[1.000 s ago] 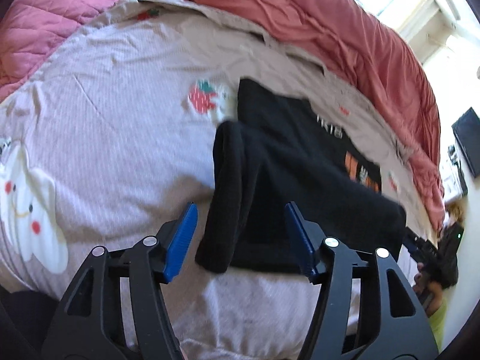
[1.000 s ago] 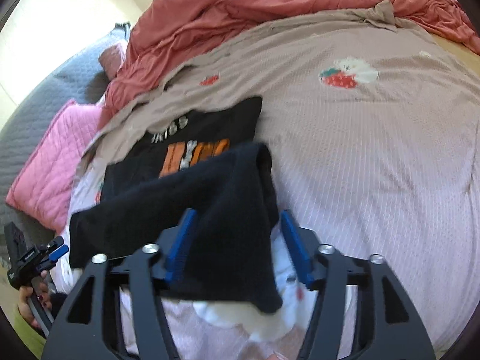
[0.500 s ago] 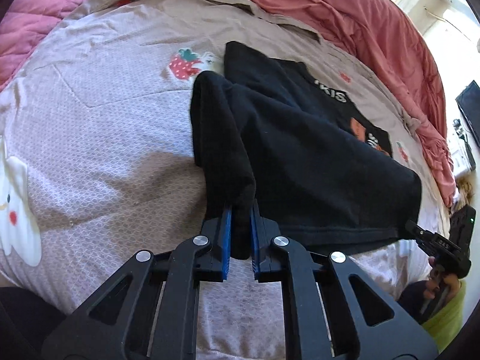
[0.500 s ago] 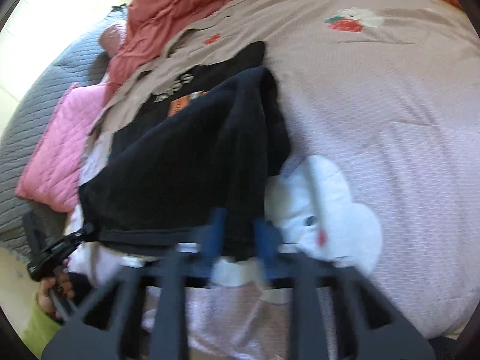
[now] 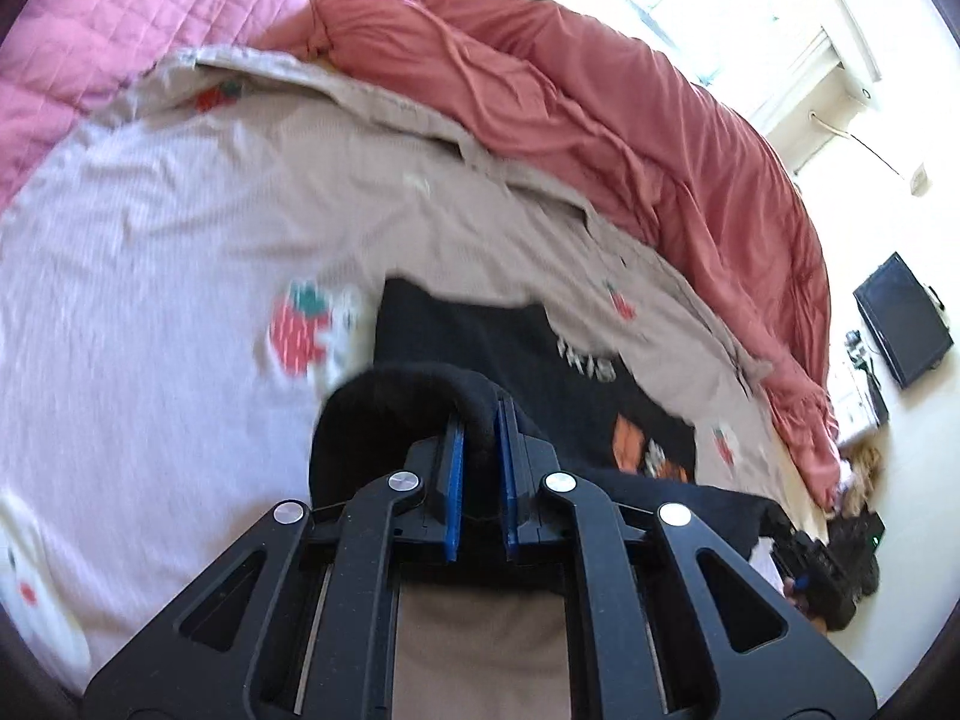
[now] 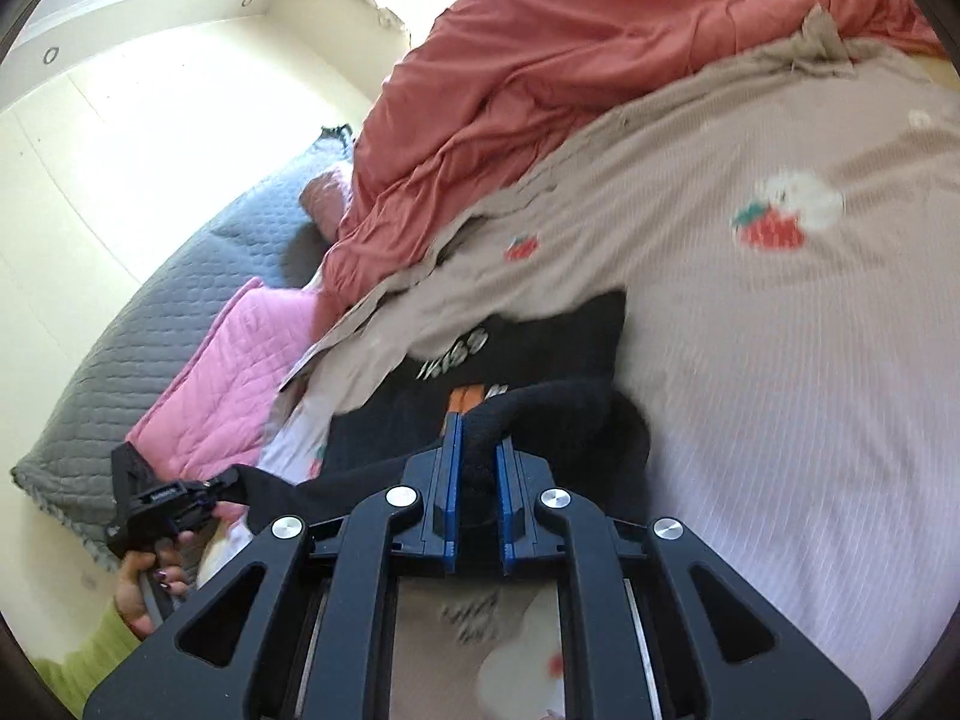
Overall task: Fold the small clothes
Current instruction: 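Lay the hem over the body below the collar and open both tools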
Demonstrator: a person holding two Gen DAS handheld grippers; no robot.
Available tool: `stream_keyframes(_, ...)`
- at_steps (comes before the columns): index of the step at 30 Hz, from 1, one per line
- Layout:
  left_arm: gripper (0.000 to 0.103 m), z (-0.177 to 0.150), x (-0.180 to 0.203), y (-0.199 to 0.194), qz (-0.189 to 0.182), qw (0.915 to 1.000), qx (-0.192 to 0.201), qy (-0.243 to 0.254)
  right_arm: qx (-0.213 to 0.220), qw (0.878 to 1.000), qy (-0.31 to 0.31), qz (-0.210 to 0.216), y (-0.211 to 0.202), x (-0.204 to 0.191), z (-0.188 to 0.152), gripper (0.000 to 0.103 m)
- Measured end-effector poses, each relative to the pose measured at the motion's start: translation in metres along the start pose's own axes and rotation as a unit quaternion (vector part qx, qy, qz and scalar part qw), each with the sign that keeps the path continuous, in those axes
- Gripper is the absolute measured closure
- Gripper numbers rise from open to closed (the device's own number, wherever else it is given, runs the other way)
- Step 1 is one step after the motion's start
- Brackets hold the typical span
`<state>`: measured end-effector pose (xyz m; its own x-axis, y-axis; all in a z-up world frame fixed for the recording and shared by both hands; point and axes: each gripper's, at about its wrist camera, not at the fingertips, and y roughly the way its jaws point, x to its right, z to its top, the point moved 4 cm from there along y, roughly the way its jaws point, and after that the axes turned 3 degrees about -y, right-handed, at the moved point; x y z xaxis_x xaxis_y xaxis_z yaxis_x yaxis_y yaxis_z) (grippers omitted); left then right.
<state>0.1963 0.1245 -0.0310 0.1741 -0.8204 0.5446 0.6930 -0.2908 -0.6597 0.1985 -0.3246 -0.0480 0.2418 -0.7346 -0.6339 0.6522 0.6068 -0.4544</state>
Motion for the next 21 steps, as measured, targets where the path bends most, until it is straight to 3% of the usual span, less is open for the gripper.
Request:
stream_keyframes(6, 0.099, 0.025, -0.011, 0.033, 0.025, 0.9995, 0.006, -0.020, -0.001, 0.999, -0.010, -0.037, 0.031, 0.019, 0.016, 0.094)
stream_keyframes(12, 0.098, 0.021, -0.022, 0.066, 0.078, 0.9967, -0.016, -0.014, -0.054, 0.989, -0.070, -0.120, 0.063, 0.025, 0.003, 0.089)
stream_keyframes(13, 0.097, 0.020, -0.024, 0.067, 0.079, 0.9965, -0.017, -0.019, -0.060, 0.988, -0.068, -0.121, 0.064, 0.025, 0.002, 0.083)
stream_keyframes(16, 0.074, 0.015, -0.022, 0.056, 0.057, 0.9981, -0.004, -0.022, -0.039, 0.991, -0.057, -0.112, 0.052, 0.024, 0.007, 0.059)
stream_keyframes(21, 0.069, 0.003, 0.001, 0.016, 0.061, 0.9970, 0.038, 0.028, -0.002, 0.992, -0.060, -0.114, 0.031, 0.016, 0.018, 0.055)
